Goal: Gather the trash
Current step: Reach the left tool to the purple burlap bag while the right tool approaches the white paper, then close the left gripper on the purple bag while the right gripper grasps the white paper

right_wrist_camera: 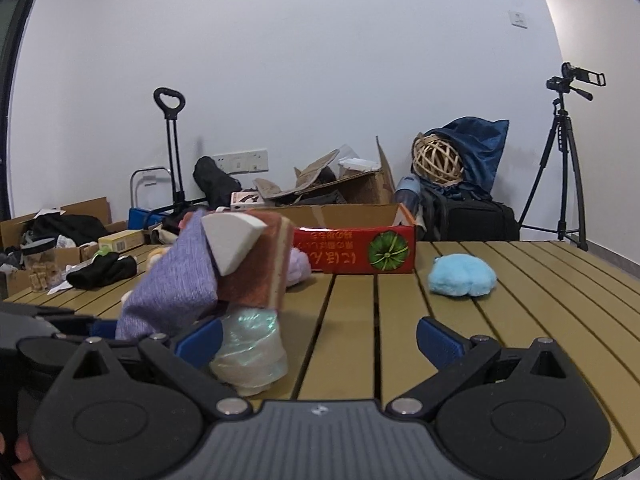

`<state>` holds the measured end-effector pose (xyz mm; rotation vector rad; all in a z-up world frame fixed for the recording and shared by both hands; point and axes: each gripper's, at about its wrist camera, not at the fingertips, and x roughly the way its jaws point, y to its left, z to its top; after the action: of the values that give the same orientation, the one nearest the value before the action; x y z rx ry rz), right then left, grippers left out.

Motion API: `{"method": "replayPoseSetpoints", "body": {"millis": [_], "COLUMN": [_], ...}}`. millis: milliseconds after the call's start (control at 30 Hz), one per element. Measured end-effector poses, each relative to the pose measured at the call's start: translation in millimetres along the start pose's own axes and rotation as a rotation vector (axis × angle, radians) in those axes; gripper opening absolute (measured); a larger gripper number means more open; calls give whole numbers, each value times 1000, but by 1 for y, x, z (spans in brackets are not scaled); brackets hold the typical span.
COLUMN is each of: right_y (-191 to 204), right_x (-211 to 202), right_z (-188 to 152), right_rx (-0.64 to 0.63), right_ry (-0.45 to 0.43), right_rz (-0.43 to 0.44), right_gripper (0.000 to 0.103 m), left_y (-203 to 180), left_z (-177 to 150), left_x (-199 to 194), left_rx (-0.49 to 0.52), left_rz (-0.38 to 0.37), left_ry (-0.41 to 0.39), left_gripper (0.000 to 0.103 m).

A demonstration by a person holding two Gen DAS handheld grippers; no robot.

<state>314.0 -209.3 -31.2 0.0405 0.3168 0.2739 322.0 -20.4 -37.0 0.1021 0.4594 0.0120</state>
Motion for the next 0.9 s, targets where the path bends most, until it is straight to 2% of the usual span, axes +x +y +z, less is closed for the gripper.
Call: {"method": "replayPoseSetpoints", "body": {"millis": [233, 433, 633, 900], "right_y": [20, 33, 27, 3], "right_x": [10, 22, 24, 17], "right_z": [-10, -22, -31, -23], "right_rx": [-11, -49, -27, 51], "right_ry": [47, 96, 95, 66], "right_rz": [46, 24, 33, 20], "right_gripper": [103, 103, 102, 102], "left_y": [11, 21, 26, 23], "left_z": [-6, -12, -14, -13], "left_x": [-5, -6, -9, -20], "left_rx": [14, 18, -3, 4], "left_rz": [25, 33, 16, 6], "left_ry": [15, 29, 25, -7], "left_gripper": [43, 43, 43, 43]}}
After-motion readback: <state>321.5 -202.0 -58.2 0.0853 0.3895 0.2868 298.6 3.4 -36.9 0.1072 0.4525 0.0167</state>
